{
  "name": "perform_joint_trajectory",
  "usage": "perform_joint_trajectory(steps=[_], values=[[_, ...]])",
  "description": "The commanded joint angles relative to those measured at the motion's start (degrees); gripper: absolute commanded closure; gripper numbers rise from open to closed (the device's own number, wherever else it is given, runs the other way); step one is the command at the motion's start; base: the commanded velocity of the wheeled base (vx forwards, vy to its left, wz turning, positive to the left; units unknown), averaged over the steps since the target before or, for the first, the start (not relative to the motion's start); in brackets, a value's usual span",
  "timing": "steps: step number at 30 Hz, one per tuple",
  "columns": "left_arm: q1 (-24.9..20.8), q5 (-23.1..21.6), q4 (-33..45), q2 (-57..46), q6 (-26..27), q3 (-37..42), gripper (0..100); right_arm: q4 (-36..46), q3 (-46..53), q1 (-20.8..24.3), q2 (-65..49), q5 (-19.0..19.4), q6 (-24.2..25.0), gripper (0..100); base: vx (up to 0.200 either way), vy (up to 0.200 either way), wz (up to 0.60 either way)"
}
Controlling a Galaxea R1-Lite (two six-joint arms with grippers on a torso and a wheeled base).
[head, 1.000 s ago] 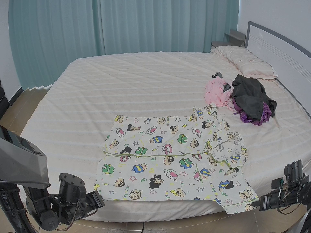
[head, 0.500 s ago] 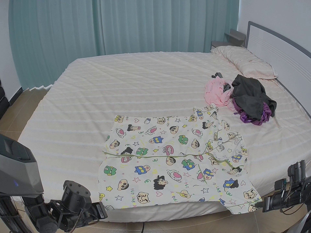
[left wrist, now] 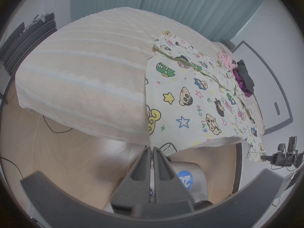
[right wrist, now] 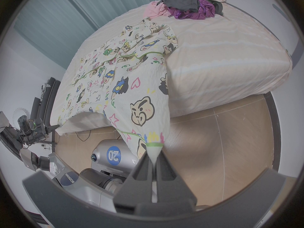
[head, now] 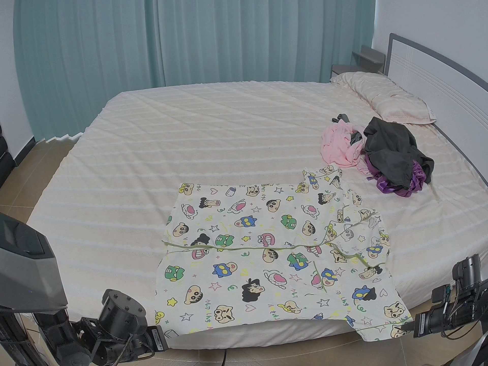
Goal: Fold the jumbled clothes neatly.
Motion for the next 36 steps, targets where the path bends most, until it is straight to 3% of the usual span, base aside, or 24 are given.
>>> perform_joint_trajectory(steps=[1,9,22,29,30,32,36], values=[[-1.0,0.0,0.7,-0.4,-0.2,1.0,100,0.4,1.0,-0.7,-0.3,0.0,-0.2,100,0.000,0.000,0.00],[-3.1,-0.2,5.9,-3.7,-0.3,1.0,100,3.5,1.0,-7.4,-0.3,0.1,-8.6,100,0.000,0.000,0.00],[-2.8,-0.7,9.4,-5.7,-0.6,0.1,100,4.5,0.4,-7.3,-0.3,0.4,-9.0,100,0.000,0.000,0.00],[3.5,-8.6,4.0,0.1,3.4,-1.9,100,4.6,-2.7,-7.2,-1.4,1.0,-8.3,100,0.000,0.000,0.00],[4.3,-9.9,2.7,1.3,4.1,-2.0,0,4.5,-3.0,-7.2,-1.6,1.2,-8.2,100,0.000,0.000,0.00],[5.4,-11.9,0.5,3.6,5.4,-1.9,0,4.5,-3.7,-7.1,-2.1,1.4,-7.9,100,0.000,0.000,0.00],[7.1,-13.9,-9.3,11.8,14.0,0.7,0,4.5,-6.5,-7.0,-4.5,2.6,-6.7,100,0.000,0.000,0.00]])
